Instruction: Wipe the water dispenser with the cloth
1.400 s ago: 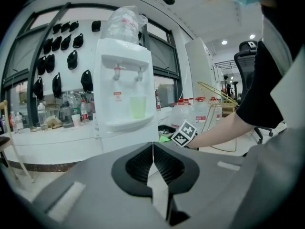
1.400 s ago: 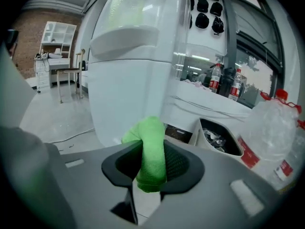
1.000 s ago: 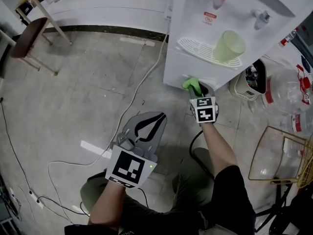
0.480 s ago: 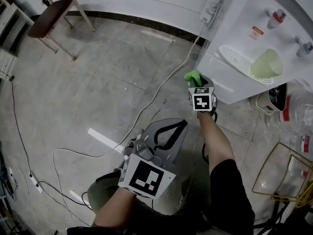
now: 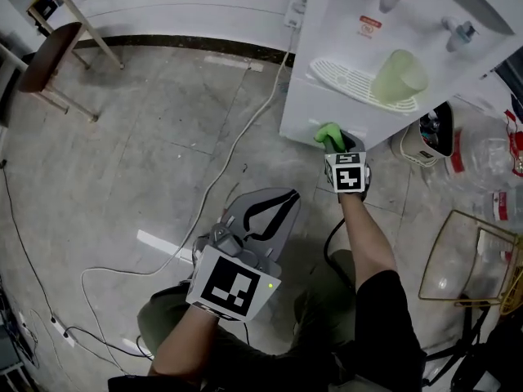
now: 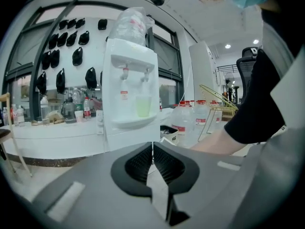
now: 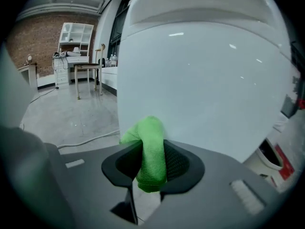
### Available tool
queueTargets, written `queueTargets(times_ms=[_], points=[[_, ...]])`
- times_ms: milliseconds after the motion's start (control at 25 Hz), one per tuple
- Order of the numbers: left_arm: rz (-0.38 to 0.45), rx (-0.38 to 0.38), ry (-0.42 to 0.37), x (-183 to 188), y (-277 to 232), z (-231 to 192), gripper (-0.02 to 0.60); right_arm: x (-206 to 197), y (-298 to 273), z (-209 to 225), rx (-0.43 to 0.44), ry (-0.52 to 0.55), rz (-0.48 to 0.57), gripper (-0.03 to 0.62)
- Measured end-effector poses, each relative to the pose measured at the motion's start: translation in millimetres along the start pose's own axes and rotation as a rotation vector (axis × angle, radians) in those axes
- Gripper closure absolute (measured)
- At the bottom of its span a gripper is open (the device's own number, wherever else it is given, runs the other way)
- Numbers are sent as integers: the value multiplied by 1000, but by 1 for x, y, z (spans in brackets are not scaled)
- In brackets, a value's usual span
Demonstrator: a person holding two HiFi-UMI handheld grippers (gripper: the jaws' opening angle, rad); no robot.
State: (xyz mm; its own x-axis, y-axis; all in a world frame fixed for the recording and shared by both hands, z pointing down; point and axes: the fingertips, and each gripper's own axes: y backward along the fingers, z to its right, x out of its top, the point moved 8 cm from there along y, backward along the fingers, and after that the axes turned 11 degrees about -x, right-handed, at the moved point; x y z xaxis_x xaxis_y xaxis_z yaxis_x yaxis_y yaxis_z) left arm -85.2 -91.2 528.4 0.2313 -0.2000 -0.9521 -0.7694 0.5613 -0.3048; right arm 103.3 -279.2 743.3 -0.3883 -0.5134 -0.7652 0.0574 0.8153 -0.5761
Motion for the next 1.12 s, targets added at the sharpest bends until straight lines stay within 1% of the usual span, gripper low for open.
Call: queueTargets(times_ms=[120, 280, 320, 440, 560, 680, 760, 840, 1000, 1120], points=[[5, -30, -25, 1, -14, 6, 578, -22, 8, 40, -57, -27, -33, 477], [9, -60, 24, 6, -27, 14, 578, -51, 15, 85, -143, -79, -91, 477], [7, -67, 25, 7, -29, 17, 578, -57, 17, 95, -170, -93, -105, 477], [-9, -77, -6, 7, -32, 23, 578, -72, 21, 118, -244, -144, -140, 477], [-18, -76, -19, 7, -32, 25, 578, -81, 24, 125, -260, -163, -159, 477], [-29, -68, -19, 6, -29, 25, 578, -91, 23, 114, -236, -155, -185, 477], [-34, -54, -34, 5, -26, 24, 578, -96, 20, 96, -195, -115, -201, 477], [-38, -34, -29, 3, -20, 21, 578, -94, 14, 73, -140, -75, -198, 477], [-56, 21, 22, -8, -6, 8, 578, -74, -5, 18, -29, -7, -163, 477], [-76, 67, 43, -18, 9, -2, 578, -51, -16, -25, 47, 37, -116, 477]])
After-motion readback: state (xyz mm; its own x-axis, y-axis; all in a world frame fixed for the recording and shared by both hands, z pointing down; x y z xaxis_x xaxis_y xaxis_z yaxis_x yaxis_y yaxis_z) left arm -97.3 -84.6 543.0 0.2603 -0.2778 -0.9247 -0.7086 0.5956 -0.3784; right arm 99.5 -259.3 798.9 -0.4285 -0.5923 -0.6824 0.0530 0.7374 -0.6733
